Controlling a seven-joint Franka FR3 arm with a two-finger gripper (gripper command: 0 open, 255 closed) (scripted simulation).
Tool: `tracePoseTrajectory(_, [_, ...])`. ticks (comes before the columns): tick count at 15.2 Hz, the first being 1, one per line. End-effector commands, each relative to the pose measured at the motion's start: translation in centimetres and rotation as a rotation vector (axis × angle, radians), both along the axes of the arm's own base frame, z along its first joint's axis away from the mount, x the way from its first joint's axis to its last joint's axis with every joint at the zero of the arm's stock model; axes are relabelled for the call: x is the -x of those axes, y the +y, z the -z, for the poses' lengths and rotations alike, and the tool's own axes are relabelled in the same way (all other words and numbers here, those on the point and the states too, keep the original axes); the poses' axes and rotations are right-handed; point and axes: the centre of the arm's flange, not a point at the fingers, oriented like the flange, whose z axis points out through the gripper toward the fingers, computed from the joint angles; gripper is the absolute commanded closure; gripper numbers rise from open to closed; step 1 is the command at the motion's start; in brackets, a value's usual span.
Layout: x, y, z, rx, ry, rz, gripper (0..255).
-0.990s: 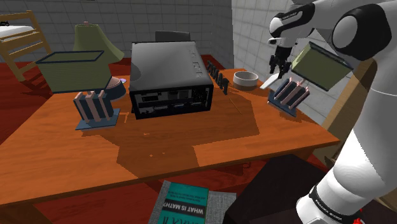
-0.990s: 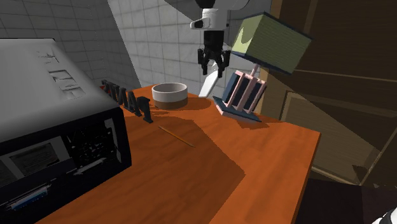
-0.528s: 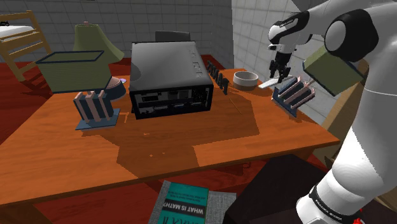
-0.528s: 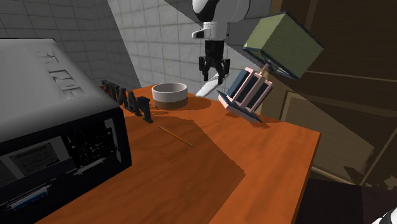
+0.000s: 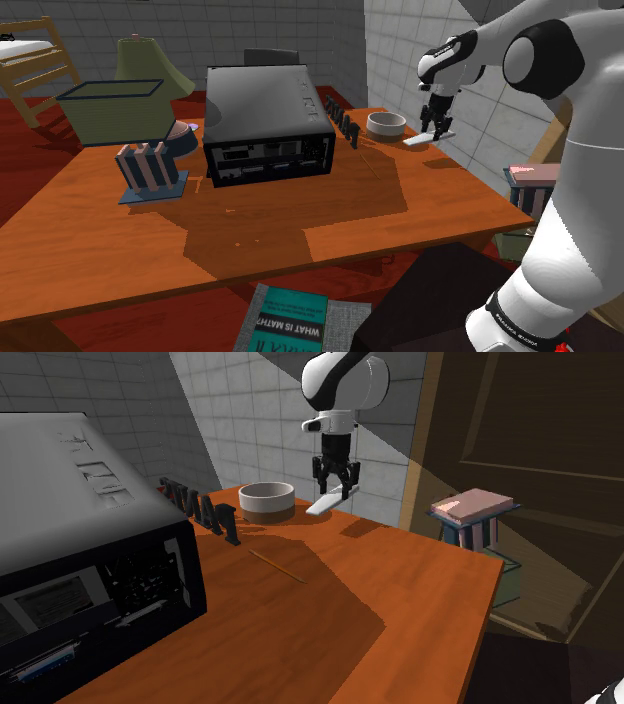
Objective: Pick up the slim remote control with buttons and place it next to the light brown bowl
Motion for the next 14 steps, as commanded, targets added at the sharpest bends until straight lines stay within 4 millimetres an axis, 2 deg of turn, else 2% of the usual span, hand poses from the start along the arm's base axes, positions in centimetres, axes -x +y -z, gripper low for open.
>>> tracePoseTrajectory(1, [0.1, -0.1, 1.0, 0.001, -0.001, 0.0, 255])
tracePoseTrajectory(12, [0.1, -0.1, 6.8, 0.001, -0.001, 0.0, 255])
tracePoseTrajectory(14, [0.1, -0.1, 6.8, 0.001, -0.001, 0.0, 255])
